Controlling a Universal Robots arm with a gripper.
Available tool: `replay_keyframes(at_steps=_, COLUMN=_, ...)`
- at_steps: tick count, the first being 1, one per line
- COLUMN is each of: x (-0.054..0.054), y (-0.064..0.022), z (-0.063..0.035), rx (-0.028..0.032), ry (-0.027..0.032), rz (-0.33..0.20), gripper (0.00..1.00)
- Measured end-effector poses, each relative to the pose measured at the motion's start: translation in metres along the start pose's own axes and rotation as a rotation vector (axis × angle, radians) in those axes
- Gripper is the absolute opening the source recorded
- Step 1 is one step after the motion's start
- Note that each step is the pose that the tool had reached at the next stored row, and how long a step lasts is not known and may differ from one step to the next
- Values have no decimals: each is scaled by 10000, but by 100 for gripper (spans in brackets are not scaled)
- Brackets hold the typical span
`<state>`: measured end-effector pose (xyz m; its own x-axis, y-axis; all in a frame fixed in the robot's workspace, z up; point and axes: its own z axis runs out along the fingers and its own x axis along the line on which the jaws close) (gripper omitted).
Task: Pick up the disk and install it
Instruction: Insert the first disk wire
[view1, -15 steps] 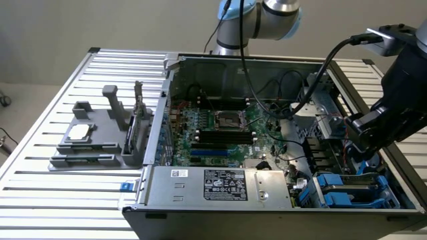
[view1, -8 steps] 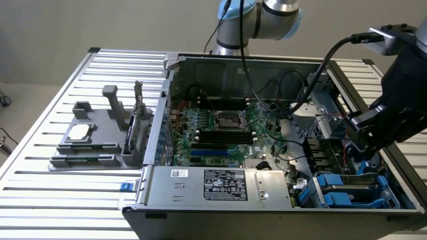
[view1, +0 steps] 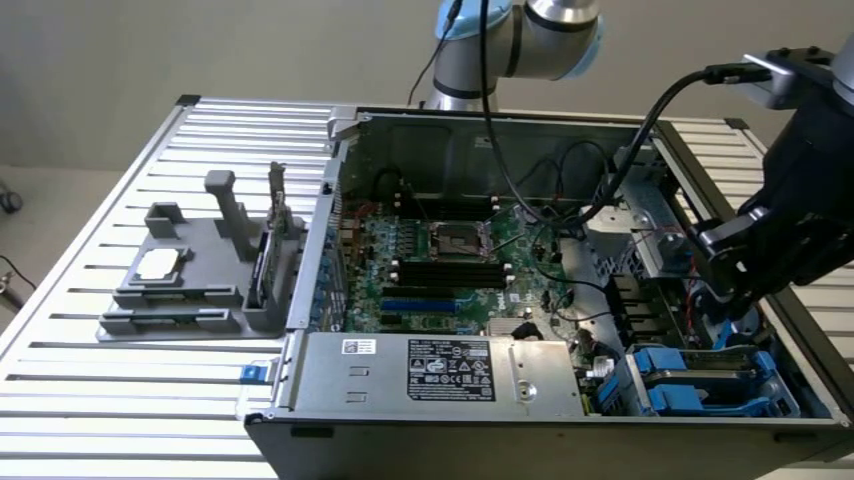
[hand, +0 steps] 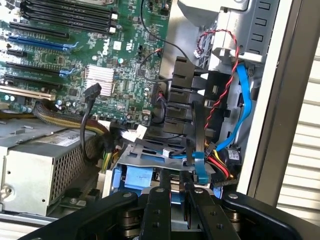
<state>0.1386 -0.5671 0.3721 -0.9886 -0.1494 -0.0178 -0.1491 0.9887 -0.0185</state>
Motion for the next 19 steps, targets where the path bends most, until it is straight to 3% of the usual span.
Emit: replay_keyframes(at_steps=19, x=-60, y=-7, z=1, rx=20, ry=24, rz=1285, gripper=22)
